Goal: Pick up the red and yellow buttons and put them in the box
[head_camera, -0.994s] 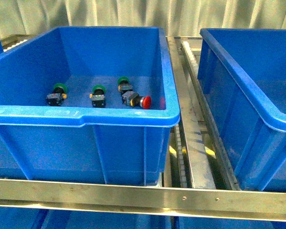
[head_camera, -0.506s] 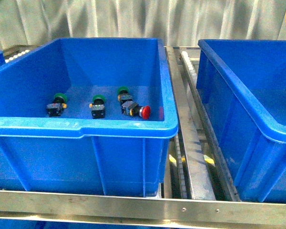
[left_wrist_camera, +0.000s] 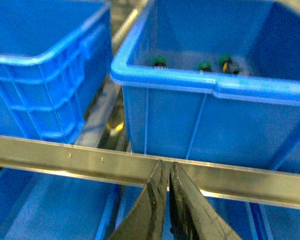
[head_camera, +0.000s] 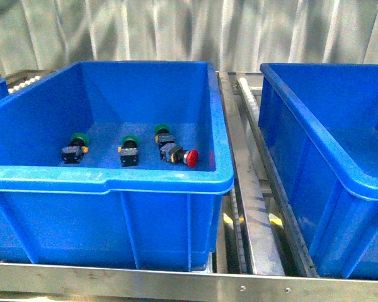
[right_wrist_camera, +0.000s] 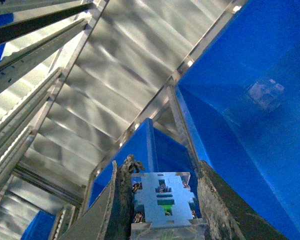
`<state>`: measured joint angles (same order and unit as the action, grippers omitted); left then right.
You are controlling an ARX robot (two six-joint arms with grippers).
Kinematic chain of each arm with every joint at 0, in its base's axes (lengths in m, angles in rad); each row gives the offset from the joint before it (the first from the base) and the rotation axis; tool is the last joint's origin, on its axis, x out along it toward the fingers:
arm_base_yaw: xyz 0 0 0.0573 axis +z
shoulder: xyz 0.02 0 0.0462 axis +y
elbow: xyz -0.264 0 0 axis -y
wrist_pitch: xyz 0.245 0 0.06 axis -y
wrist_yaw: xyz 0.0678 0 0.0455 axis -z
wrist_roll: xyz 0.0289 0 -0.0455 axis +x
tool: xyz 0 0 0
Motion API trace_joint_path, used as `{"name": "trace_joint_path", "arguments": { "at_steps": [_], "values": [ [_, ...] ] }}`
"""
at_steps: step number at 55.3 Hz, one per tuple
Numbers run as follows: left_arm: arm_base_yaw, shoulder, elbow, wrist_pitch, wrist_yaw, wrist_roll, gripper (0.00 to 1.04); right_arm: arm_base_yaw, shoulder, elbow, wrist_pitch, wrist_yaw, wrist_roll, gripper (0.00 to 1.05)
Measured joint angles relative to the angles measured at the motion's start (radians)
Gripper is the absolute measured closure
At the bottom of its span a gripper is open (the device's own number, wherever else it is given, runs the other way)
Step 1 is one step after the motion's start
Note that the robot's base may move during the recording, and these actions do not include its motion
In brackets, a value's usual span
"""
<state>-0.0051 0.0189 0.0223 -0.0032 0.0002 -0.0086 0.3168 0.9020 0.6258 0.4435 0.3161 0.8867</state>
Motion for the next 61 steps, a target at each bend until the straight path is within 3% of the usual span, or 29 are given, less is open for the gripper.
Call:
{"name": "trace_joint_path", "arguments": {
  "at_steps": [12, 31, 36, 42, 61],
  "values": [
    [0.0, -0.004, 0.0, 0.002, -0.001, 0.0, 1.01, 0.004, -0.014, 0.0, -0.014, 0.001, -0.024, 0.75],
    [0.0, -0.004, 0.0, 0.001, 0.0, 0.0, 0.45, -0.013, -0.02, 0.0, -0.019, -0.012, -0.079, 0.75],
    [0.0, -0.004, 0.0, 0.001, 0.0, 0.0, 0.22, -0.025, -0.028, -0.001, -0.02, -0.018, -0.081, 0.75],
    [0.0, -0.004, 0.0, 0.001, 0.0, 0.002, 0.06, -0.029, -0.036, -0.005, -0.02, -0.016, -0.082, 0.75],
    [0.0, -0.004, 0.0, 0.001, -0.003, 0.002, 0.08, -0.042, -0.044, -0.028, -0.018, -0.002, -0.062, 0.75]
  ]
}}
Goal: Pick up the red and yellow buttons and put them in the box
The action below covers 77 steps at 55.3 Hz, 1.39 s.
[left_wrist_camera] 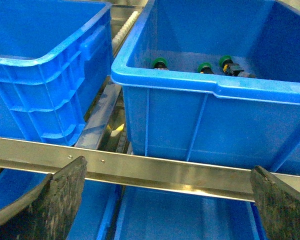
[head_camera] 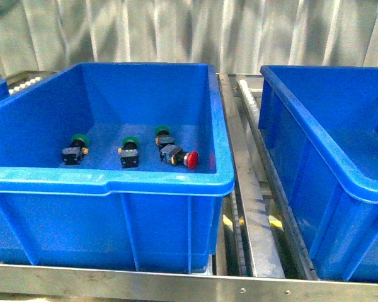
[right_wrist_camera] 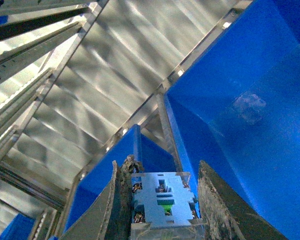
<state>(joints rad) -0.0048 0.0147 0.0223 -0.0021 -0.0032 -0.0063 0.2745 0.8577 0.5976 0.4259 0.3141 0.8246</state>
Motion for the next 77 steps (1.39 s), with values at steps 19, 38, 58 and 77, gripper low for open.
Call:
{"name": "trace_joint_path", "arguments": {
  "at_steps": [19, 38, 58, 77],
  "values": [
    [0.0, 0.0, 0.0, 0.0, 0.001, 0.0, 0.08, -0.055, -0.036, -0.021, 0.0, -0.022, 0.037, 0.75],
    [0.0, 0.0, 0.0, 0.002, 0.002, 0.002, 0.08, -0.156, -0.07, -0.052, -0.011, -0.048, 0.074, 0.75],
    [0.002, 0.0, 0.0, 0.002, 0.004, 0.002, 0.08, -0.315, 0.209, 0.24, -0.125, -0.117, -0.175, 0.75],
    [0.002, 0.0, 0.0, 0.002, 0.003, 0.002, 0.08, -0.383, 0.667, 0.526, -0.252, -0.189, -0.467, 0.75]
  ]
}}
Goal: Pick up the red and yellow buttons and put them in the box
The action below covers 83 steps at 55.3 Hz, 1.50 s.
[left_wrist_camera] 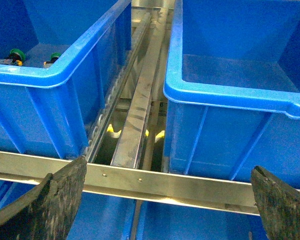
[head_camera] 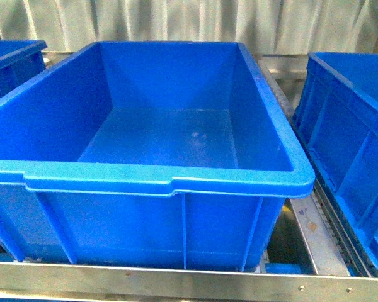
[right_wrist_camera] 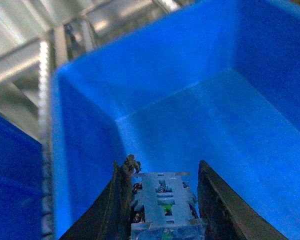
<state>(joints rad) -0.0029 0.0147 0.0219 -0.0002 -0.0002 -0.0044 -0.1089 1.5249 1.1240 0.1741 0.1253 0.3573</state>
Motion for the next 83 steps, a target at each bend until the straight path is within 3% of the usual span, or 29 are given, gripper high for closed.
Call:
{"name": "trace_joint_path", "arguments": {
  "at_steps": [20, 35, 48, 72, 83],
  "values": [
    [0.0, 0.0, 0.0, 0.0, 0.0, 0.0, 0.08, -0.071, 0.27, 0.252, -0.175, -0.091, -0.257, 0.74],
    [0.0, 0.0, 0.0, 0.0, 0.0, 0.0, 0.08, -0.103, 0.335, 0.297, -0.194, -0.077, -0.331, 0.36],
    [0.0, 0.0, 0.0, 0.0, 0.0, 0.0, 0.08, -0.128, 0.266, 0.262, -0.195, -0.155, -0.323, 0.04],
    [0.0, 0.0, 0.0, 0.0, 0.0, 0.0, 0.08, -0.172, -0.18, -0.025, -0.172, -0.38, -0.189, 0.06],
    [0.0, 0.0, 0.0, 0.0, 0.0, 0.0, 0.08, -0.186, -0.426, -0.209, -0.103, -0.449, -0.018, 0.07]
  ]
}}
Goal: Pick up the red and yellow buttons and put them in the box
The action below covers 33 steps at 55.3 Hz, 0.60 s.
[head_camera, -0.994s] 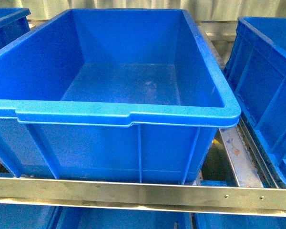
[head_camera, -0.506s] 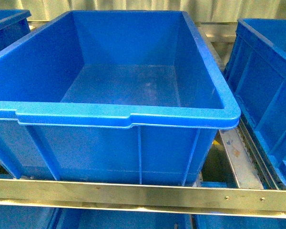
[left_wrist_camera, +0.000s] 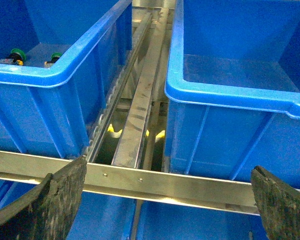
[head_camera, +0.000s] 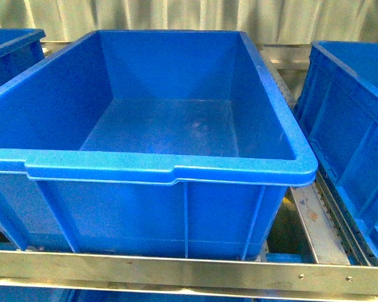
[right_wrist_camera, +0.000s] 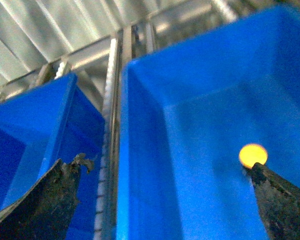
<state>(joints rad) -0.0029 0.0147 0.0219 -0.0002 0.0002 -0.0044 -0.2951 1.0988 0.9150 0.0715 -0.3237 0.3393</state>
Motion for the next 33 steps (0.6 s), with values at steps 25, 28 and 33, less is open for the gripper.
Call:
{"name": "trace_joint_path", "arguments": {
  "at_steps": [25, 28, 33],
  "values": [
    [0.0, 0.0, 0.0, 0.0, 0.0, 0.0, 0.08, 0.287, -0.561, -0.686, 0.221, 0.311, -0.328, 0.92],
    [0.0, 0.0, 0.0, 0.0, 0.0, 0.0, 0.08, 0.29, -0.577, -0.706, 0.223, 0.323, -0.33, 1.01],
    [0.0, 0.0, 0.0, 0.0, 0.0, 0.0, 0.08, 0.291, -0.611, -0.74, 0.226, 0.324, -0.333, 1.01]
  ]
}}
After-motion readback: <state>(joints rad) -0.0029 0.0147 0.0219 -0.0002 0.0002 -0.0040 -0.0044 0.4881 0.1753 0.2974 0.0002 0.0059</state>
